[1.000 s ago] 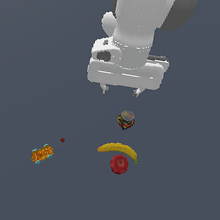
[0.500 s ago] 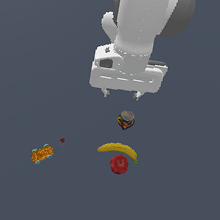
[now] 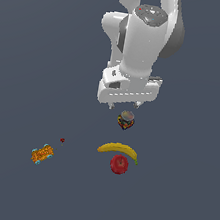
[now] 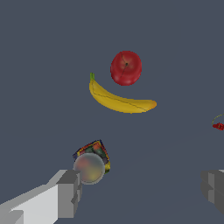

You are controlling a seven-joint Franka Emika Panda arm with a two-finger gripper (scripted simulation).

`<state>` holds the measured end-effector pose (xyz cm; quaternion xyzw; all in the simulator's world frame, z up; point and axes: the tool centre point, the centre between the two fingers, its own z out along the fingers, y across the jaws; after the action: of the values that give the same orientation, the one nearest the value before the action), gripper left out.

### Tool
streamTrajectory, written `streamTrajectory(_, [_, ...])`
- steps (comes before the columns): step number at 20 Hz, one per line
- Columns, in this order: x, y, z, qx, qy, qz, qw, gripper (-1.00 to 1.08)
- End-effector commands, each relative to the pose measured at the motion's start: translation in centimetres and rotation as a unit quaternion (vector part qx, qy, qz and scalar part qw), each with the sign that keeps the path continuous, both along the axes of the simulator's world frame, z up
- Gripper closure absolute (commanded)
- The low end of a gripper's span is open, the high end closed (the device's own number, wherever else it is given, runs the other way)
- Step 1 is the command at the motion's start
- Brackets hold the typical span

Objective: Pick up a designated object from a clutter of objects.

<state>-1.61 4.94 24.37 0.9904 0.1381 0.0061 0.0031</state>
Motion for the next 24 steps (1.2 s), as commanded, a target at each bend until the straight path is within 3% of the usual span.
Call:
streamTrajectory(1, [-0.9, 0.7, -2.3, -0.001, 0.001, 0.033, 0.9994, -0.92])
streamTrajectory(13, [-6.2, 3.7, -11.2, -0.001, 0.006, 0.180, 0.9836, -0.92])
streamTrajectory(24, [-8.3, 4.4, -13.6, 0.001, 0.007, 0.225, 0.9743, -0.92])
